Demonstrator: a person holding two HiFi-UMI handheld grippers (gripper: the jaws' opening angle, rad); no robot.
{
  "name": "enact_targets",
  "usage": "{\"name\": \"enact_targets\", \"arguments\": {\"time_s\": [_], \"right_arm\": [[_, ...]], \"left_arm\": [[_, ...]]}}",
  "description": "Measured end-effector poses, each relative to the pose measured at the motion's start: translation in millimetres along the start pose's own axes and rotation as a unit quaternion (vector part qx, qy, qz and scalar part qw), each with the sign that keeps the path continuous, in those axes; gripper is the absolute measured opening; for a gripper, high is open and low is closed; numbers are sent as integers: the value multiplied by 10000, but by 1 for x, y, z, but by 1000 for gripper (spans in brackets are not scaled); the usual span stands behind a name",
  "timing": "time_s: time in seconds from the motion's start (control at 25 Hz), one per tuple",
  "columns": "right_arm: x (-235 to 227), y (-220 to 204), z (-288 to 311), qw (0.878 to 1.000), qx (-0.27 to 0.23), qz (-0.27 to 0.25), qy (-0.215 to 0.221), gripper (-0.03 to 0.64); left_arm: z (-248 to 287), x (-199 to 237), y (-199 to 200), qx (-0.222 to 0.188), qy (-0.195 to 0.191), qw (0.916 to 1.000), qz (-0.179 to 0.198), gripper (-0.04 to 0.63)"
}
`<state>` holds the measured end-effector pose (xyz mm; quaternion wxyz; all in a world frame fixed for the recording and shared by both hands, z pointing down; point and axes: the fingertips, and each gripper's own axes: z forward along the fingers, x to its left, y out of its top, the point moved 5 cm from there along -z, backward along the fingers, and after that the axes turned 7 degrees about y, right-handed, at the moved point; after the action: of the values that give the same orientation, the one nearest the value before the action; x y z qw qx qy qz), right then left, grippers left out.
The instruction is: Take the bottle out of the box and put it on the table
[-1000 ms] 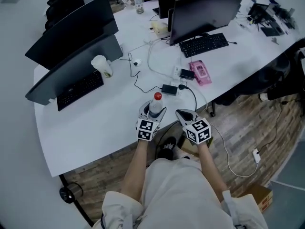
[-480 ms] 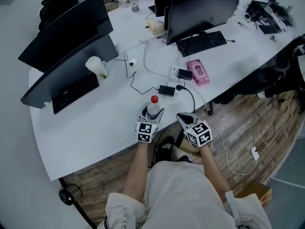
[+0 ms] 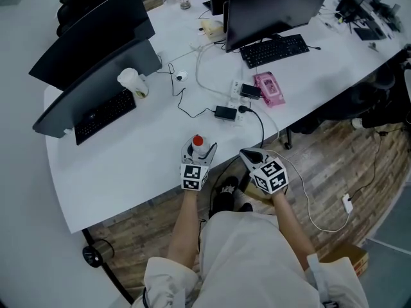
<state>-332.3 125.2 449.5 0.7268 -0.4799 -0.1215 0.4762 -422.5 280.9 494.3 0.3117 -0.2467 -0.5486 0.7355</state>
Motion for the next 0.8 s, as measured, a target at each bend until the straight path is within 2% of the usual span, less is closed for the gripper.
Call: {"name": "enact_targets", "arguments": {"time_s": [0.24,0.8], "right_arm": [[12,-9,-10,9999,-54,43,85,41],[27,-25,-55,9997,-168,-59,136,41]], "left_arm": [[-5,-1,1,177,162,9997,62,314],[-35,-4,19,45,697,9976,16,348]]}}
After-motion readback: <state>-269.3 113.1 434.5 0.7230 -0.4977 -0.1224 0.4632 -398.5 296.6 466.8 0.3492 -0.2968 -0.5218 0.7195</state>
